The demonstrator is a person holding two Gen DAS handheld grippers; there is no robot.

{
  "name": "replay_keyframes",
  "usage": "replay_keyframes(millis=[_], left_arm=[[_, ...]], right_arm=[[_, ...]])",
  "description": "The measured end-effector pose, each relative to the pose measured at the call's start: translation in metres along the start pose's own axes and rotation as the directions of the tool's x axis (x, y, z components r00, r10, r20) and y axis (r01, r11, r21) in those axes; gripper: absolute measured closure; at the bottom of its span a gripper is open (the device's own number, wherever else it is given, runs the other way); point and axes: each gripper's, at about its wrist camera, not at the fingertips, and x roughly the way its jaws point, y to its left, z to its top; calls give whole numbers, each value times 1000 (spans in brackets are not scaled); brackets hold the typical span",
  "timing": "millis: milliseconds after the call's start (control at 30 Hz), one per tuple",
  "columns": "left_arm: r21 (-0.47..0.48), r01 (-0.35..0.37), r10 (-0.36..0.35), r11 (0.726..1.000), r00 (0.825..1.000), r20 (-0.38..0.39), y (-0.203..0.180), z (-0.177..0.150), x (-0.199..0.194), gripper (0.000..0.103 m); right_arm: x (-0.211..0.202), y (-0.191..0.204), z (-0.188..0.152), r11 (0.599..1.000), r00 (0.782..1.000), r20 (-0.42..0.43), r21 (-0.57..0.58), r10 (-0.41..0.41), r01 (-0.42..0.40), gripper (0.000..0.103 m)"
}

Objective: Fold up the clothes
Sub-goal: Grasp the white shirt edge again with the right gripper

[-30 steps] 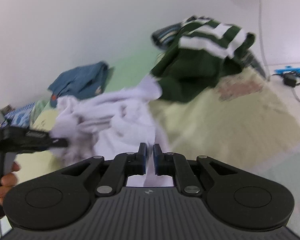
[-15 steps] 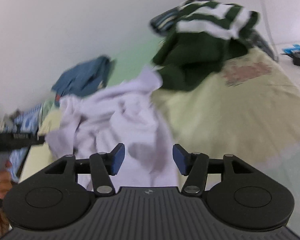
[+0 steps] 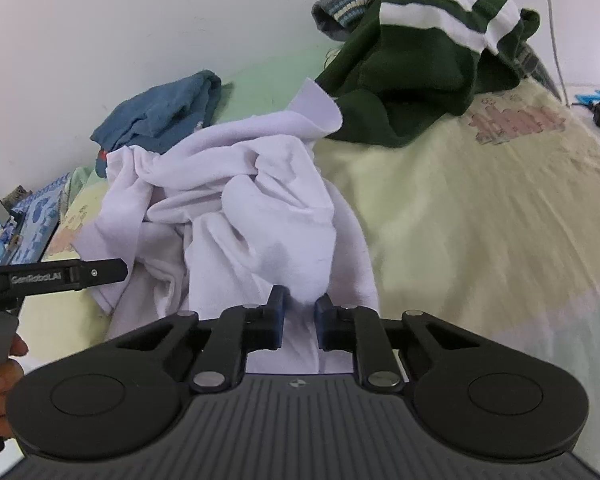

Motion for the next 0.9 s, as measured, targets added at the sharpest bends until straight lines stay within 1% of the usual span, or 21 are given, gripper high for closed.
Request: replay_keyframes(millis=[33,67,133,200,333,467,667,733,800,900], left_arm=[[-2,10,-10,1000,1000,0,-1,0,0,33],[2,9,-9,1000,1000,0,-1,0,0,42],[7,-9,9,1000,1000,-13,-1,1,2,82],[-18,-12,12,1000,1000,-11,4,3,1,96],[-61,-36,38,997,999,23,14,9,-11,98],[-53,-94,98,994,991,91,20,19,-33,98],[-87,-177,188,980,971,149,48,36,-56,100],[-102,-188,202,977,969,144,60,44,-57,100],[-106,-200,212,974,970,120,68,51,-54,100],[-104,-185,198,977,973,123,68,53,-58,99]], right_arm=[[-2,0,0,1000,1000,7,-7,-7,7,94],[-4,1,0,1000,1000,22,-17,-12,12,97],[-10,2,0,999,998,59,-35,-27,29,97],[-16,2,1,997,995,92,-56,-43,48,97],[-20,-7,6,995,990,119,-50,-81,88,99],[-28,-20,16,991,978,162,-25,-128,134,99],[-47,-46,47,979,945,258,25,-203,203,99],[-49,-53,57,975,935,278,34,-221,221,99],[-49,-56,66,969,923,299,25,-241,245,99],[-45,-61,80,954,901,331,-4,-281,299,100]])
